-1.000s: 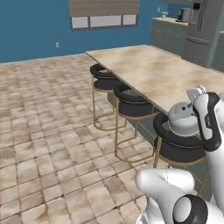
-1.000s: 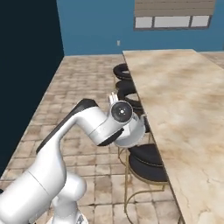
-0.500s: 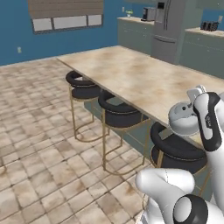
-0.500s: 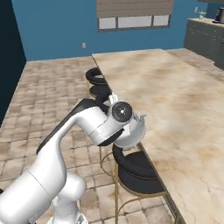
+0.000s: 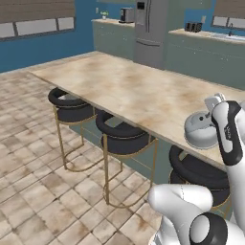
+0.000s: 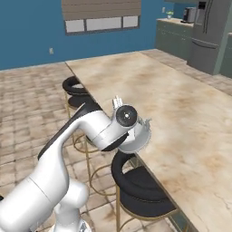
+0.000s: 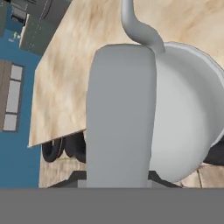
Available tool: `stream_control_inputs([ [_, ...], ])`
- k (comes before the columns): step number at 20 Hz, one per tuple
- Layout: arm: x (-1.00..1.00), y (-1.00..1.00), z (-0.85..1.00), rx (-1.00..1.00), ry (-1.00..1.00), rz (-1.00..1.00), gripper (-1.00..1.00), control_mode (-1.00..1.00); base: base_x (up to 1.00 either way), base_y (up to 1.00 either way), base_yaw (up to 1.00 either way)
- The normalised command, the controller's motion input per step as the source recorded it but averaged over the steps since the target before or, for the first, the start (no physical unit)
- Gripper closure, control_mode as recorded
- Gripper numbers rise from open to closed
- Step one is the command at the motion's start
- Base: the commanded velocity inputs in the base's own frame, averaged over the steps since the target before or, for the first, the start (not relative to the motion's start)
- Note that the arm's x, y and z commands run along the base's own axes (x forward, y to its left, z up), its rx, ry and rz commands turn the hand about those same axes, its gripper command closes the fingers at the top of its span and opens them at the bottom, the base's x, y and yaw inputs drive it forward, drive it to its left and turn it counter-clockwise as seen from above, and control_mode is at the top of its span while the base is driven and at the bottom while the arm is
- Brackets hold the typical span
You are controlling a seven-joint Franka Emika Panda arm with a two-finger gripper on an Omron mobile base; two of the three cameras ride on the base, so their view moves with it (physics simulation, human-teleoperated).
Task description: The kettle is done boiling. Turn off the stove, then wait for 300 timesteps before moving the kettle to the dining table.
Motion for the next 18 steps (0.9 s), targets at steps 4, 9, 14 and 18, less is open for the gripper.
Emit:
stream_control_inputs([
  [4, 0.00, 0.00, 0.00, 0.00, 0.00, 0.00, 1.00, 1.00, 0.55, 0.29, -0.35],
  [9, 0.00, 0.00, 0.00, 0.00, 0.00, 0.00, 1.00, 1.00, 0.47, 0.21, -0.34],
  [14, 0.00, 0.00, 0.00, 0.00, 0.00, 0.00, 1.00, 1.00, 0.40, 0.10, -0.27],
  [18, 0.00, 0.00, 0.00, 0.00, 0.00, 0.00, 1.00, 1.00, 0.29, 0.00, -0.08],
])
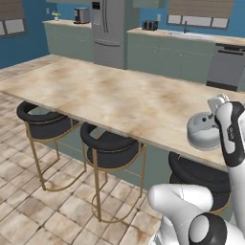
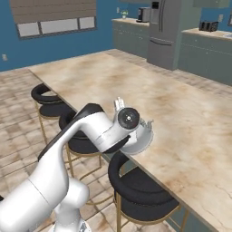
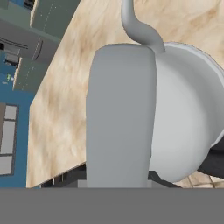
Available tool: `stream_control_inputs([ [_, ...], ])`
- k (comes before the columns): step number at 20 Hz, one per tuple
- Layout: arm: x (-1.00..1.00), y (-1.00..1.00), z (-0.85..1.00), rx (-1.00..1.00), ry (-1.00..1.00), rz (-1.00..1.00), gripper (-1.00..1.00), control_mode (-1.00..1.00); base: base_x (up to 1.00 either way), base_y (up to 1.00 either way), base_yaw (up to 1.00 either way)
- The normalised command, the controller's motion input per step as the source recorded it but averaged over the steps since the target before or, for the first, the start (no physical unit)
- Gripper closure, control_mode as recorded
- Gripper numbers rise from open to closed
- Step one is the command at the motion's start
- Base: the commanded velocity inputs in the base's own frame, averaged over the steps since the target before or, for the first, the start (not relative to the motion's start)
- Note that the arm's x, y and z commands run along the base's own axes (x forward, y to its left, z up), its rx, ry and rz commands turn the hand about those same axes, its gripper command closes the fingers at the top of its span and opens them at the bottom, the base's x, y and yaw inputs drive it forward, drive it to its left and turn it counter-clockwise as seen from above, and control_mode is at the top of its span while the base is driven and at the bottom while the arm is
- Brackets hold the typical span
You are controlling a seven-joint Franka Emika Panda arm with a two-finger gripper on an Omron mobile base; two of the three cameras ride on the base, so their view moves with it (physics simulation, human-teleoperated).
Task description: The kettle is done boiling. Turn off the stove, then wait for 300 timesteps before moving the kettle to the dining table.
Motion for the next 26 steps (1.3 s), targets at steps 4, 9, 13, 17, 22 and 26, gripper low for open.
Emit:
stream_control_inputs([
  [4, 0.00, 0.00, 0.00, 0.00, 0.00, 0.00, 1.00, 1.00, 0.33, 0.00, -0.05],
  [9, 0.00, 0.00, 0.00, 0.00, 0.00, 0.00, 1.00, 1.00, 0.34, 0.00, -0.06],
  [13, 0.00, 0.00, 0.00, 0.00, 0.00, 0.00, 1.00, 1.00, 0.39, 0.00, -0.07],
  [17, 0.00, 0.00, 0.00, 0.00, 0.00, 0.00, 1.00, 1.00, 0.29, 0.00, -0.05],
  [22, 0.12, -0.02, -0.01, 0.00, 0.00, 0.00, 1.00, -1.00, 0.00, 0.00, 0.00],
  [26, 0.26, -0.09, -0.08, 0.00, -0.02, 0.00, 1.00, -1.00, 0.00, 0.00, 0.00],
])
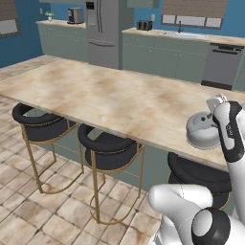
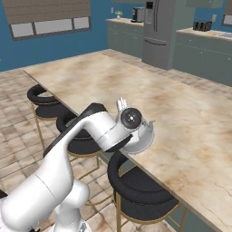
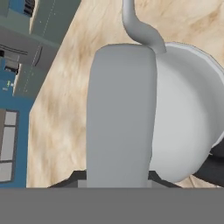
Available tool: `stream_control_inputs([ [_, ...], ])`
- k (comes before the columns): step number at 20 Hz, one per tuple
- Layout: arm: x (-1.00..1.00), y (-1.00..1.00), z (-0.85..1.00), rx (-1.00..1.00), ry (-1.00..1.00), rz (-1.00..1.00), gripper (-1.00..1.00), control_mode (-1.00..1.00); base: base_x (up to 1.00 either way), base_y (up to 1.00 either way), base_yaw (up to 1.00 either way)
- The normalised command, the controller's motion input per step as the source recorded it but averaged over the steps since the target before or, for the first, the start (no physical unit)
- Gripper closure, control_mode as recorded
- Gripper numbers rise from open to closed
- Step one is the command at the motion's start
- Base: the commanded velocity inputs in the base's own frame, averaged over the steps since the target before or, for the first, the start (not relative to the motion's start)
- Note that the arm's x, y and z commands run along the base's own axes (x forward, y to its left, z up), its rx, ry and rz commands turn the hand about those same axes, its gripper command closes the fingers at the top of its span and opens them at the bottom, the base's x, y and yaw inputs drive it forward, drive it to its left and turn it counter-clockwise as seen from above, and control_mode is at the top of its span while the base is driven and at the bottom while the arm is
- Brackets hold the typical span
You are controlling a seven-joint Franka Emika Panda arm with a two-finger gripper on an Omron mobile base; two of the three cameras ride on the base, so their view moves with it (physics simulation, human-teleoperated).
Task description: The kettle is done boiling. Turn off the stove, then wait for 300 timesteps before moving the kettle to the dining table.
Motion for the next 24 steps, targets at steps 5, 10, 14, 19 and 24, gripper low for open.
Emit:
stream_control_inputs([
  [5, 0.22, -0.09, -0.08, 0.00, -0.04, 0.02, 1.00, -1.00, 0.00, 0.00, 0.00],
  [10, 0.20, -0.26, -0.15, 0.00, -0.03, 0.04, 1.00, -1.00, 0.00, 0.00, 0.00],
  [14, 0.26, -0.24, -0.18, 0.00, 0.00, 0.06, 1.00, -1.00, 0.00, 0.00, 0.00],
  [19, 0.40, -0.27, -0.05, 0.02, 0.00, 0.07, 1.00, -1.00, 0.00, 0.00, 0.00],
  [24, 0.49, -0.32, -0.07, 0.06, 0.05, 0.08, 1.00, -1.00, 0.00, 0.00, 0.00],
])
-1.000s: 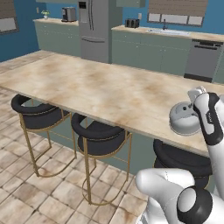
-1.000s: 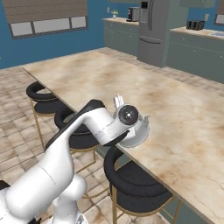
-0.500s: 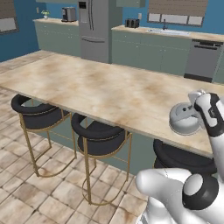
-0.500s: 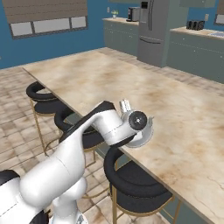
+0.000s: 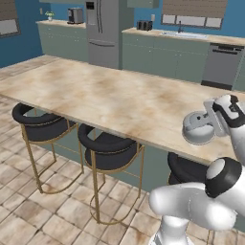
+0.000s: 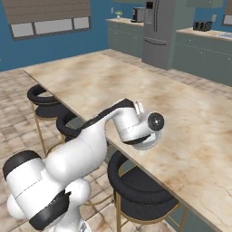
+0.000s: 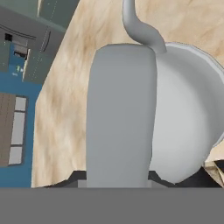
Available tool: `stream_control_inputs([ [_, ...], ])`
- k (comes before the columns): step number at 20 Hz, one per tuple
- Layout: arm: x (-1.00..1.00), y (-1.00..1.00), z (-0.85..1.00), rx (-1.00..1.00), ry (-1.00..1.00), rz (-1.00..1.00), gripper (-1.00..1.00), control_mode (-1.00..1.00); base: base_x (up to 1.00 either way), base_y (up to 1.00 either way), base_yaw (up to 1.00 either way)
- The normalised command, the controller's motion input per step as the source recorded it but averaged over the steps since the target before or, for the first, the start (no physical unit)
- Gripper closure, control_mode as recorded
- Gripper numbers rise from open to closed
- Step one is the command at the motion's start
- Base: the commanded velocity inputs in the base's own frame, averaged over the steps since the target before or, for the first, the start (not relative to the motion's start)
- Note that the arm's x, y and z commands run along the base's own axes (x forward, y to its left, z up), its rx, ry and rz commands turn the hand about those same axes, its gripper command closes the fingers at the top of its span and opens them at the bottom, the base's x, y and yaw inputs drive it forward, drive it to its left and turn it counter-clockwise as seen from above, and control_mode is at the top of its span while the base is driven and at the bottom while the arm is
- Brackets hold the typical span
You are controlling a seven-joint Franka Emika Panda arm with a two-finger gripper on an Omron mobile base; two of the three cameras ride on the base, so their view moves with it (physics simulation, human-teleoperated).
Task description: The kettle is done boiling. Turn off the stove, then wait for 300 timesteps before moving the kettle to the dining table.
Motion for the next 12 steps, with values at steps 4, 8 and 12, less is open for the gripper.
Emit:
stream_control_inputs([
  [4, 0.26, -0.36, -0.21, 0.06, 0.07, 0.06, 1.00, -1.00, 0.00, 0.00, 0.00],
  [8, 0.21, -0.27, -0.28, 0.05, 0.03, 0.03, 1.00, -1.00, 0.00, 0.00, 0.00],
  [12, 0.22, -0.27, -0.25, 0.04, 0.00, 0.03, 1.00, -1.00, 0.00, 0.00, 0.00],
])
